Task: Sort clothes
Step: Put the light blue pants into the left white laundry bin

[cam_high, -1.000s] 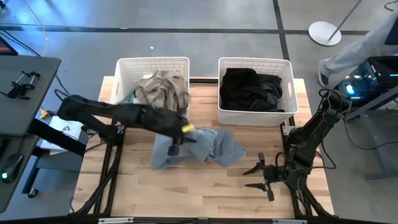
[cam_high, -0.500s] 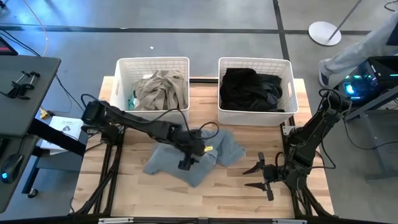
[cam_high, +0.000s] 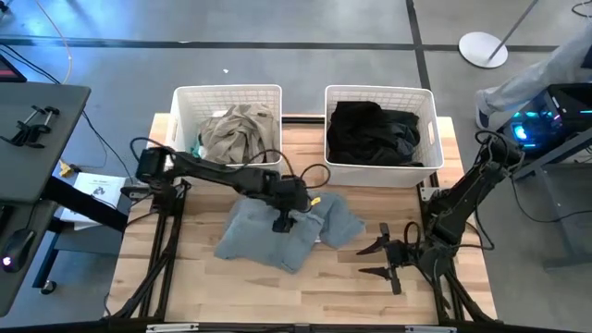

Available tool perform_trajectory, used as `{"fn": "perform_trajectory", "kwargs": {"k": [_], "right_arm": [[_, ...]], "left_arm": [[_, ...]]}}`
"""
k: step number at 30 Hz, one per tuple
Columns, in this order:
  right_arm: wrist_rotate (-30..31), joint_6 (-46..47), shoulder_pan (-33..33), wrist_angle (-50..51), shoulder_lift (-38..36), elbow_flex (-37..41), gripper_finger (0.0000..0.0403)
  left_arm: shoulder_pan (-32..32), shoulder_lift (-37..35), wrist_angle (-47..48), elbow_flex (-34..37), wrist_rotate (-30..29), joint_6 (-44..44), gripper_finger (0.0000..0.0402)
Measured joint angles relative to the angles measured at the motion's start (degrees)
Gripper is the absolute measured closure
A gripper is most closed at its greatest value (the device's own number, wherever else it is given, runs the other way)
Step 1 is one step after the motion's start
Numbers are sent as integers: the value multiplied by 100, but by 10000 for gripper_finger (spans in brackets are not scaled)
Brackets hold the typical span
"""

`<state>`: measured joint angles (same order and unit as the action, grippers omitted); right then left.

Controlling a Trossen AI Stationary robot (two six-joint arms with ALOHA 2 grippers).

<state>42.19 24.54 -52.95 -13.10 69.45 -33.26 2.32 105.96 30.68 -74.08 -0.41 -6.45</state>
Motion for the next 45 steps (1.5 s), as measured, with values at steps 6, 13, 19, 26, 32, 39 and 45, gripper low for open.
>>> {"fn": "perform_trajectory", "kwargs": {"k": [6,13,19,26,32,39,45], "right_arm": [[-388,1,97,-50,0,-1,210],[-430,-4,97,-48,0,-2,210],[-432,2,97,-49,0,-2,210],[-462,4,75,-92,0,-2,210],[-728,0,68,-92,0,-2,210],[-819,-62,32,-87,2,-2,210],[-782,-147,-110,-93,2,-2,210]], "left_arm": [[-209,840,105,-27,466,34,46],[-311,1338,81,-61,917,9,48],[-305,1350,59,-63,998,-65,130],[-405,1361,124,-61,1227,-197,329],[-383,1301,99,-56,1388,-155,337],[-110,461,91,-197,743,-368,337],[223,-851,-212,-465,-165,-627,337]]}}
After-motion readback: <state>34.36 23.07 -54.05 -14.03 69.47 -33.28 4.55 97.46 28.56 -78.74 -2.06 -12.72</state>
